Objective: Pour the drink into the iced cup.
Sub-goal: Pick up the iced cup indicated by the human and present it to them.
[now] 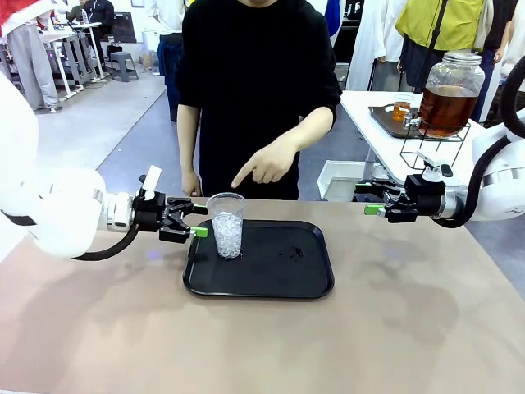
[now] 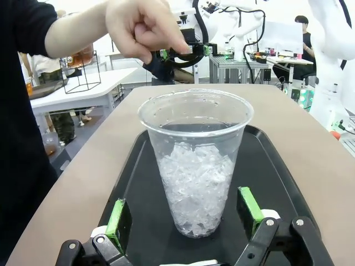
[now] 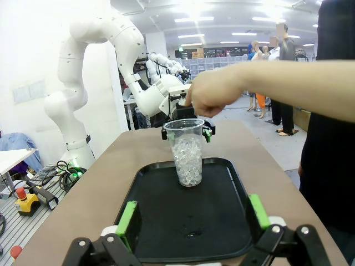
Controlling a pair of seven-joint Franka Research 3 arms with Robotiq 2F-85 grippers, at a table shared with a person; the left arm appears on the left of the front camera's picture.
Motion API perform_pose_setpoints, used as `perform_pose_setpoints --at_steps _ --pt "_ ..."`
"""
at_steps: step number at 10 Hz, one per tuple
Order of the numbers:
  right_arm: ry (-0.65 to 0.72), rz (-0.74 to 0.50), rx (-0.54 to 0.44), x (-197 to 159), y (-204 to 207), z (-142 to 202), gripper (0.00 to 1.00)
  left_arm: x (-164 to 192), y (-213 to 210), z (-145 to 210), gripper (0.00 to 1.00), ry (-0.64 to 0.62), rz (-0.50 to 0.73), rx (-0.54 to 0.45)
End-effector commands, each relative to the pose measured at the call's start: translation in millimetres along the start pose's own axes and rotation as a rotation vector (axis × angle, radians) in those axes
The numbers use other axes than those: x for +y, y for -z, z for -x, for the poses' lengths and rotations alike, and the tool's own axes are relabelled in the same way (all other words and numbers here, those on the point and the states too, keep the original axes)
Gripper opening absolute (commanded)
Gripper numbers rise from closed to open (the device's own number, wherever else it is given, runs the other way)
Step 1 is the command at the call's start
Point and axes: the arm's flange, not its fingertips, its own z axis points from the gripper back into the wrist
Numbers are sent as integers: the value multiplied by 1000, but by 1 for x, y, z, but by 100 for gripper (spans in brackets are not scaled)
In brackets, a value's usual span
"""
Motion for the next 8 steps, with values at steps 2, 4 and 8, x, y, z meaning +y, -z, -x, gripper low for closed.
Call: perform_pose_setpoints --at_steps 2,4,8 --pt "-5 -2 -4 0 0 -3 100 2 11 3 100 1 6 -14" --pt "-5 -2 -4 0 0 -3 100 -1 15 1 100 -4 25 -19" --pt "-5 -2 -4 0 0 -3 100 -4 29 2 100 -20 58 -26"
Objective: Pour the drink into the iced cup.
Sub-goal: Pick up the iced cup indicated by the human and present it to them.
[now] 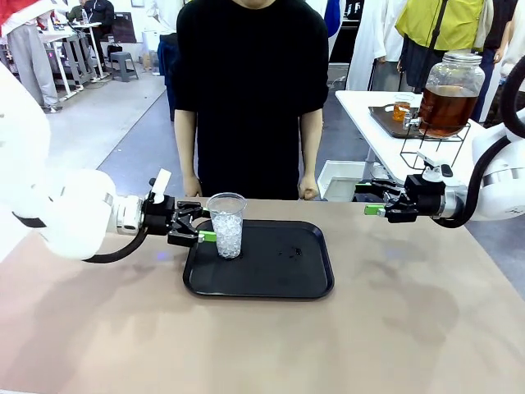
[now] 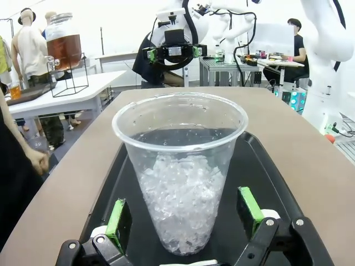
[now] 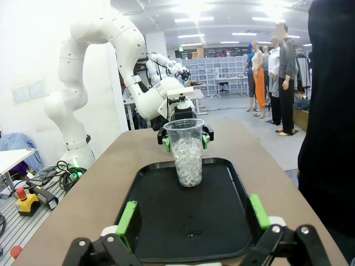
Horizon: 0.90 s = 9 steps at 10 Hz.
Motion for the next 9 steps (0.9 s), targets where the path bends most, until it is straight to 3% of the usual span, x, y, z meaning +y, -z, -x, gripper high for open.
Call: perform_pose_setpoints --at_steps 1,9 --pt "-5 -2 -4 0 0 -3 100 4 7 -1 100 -9 12 -11" --pt "-5 -2 -4 0 0 -3 100 8 35 -9 100 -53 13 -16"
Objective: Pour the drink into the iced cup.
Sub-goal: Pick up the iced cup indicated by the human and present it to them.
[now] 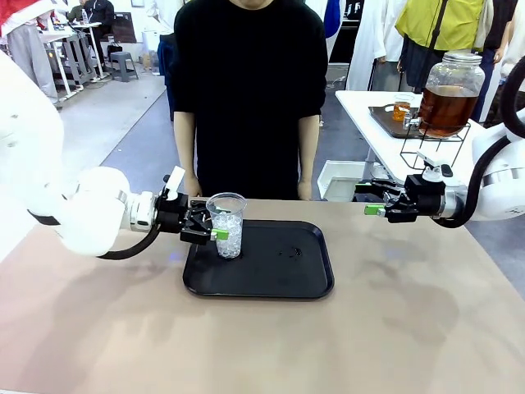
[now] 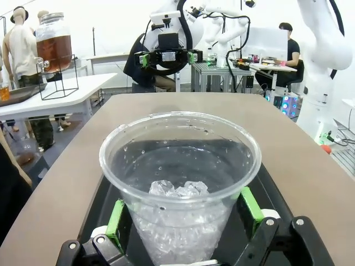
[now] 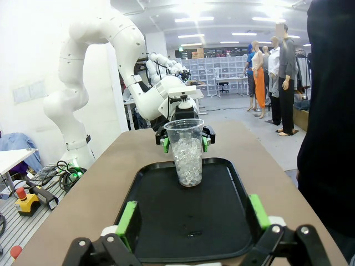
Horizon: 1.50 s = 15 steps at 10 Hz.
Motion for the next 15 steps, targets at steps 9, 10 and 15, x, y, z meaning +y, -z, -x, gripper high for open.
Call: perform_pose_setpoints --at_steps 9,10,15 --pt "-5 -2 -4 0 0 -3 100 7 22 2 72 -16 -19 -35" --pt "-5 -2 -4 0 0 -3 100 6 21 1 72 -11 -26 -44" --pt "-5 -2 -4 0 0 -3 100 17 21 -72 72 -3 -59 -100"
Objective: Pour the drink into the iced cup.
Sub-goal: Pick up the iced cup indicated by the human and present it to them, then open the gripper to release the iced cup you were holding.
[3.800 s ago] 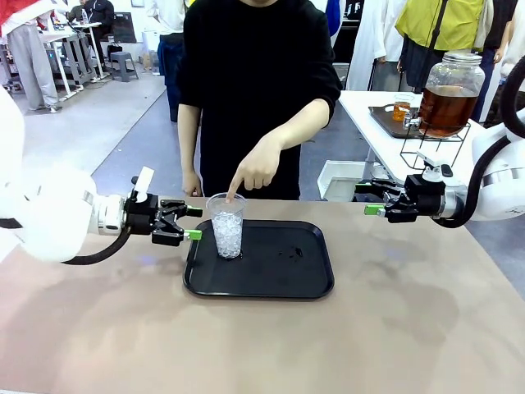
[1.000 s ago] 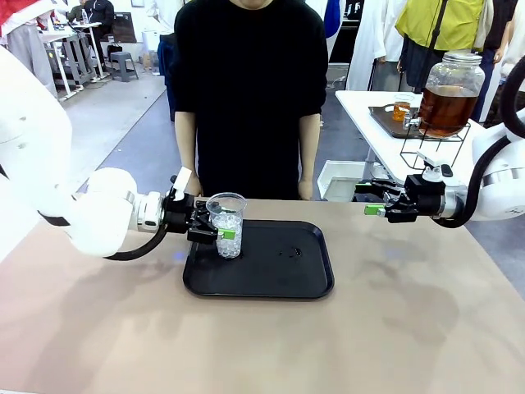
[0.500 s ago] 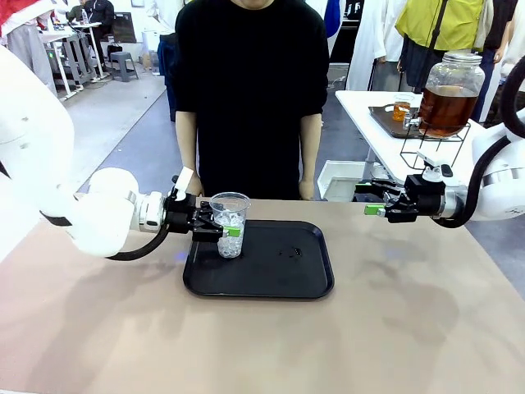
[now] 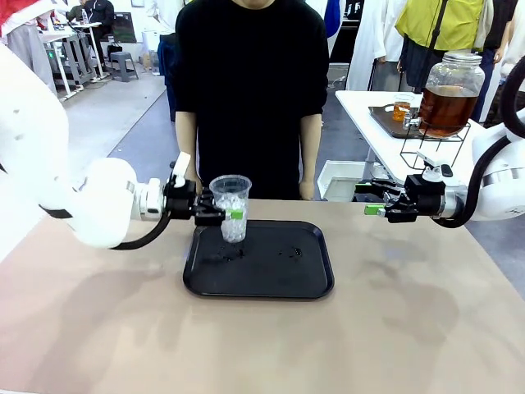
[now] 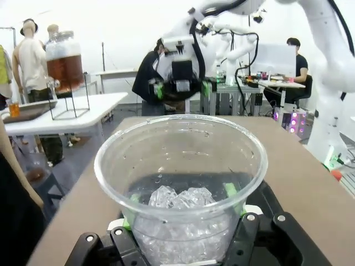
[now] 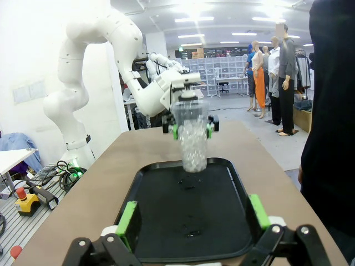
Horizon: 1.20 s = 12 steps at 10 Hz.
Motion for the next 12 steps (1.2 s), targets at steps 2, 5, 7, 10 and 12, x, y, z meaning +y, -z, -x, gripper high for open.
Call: perform_pose_setpoints --at_steps 2,5,7,10,12 --pt "-5 -2 -4 0 0 -3 100 23 18 -68 72 -9 -10 11" --pt "-5 -2 -4 0 0 -3 100 49 33 -104 72 -23 1 63" --pt "-5 -2 -4 0 0 -3 100 58 36 -111 72 5 1 98" --pt "-5 -2 -4 0 0 -3 100 45 30 -107 72 -8 -9 54" --pt "-5 -2 -4 0 0 -3 100 45 30 -107 72 -8 -9 54"
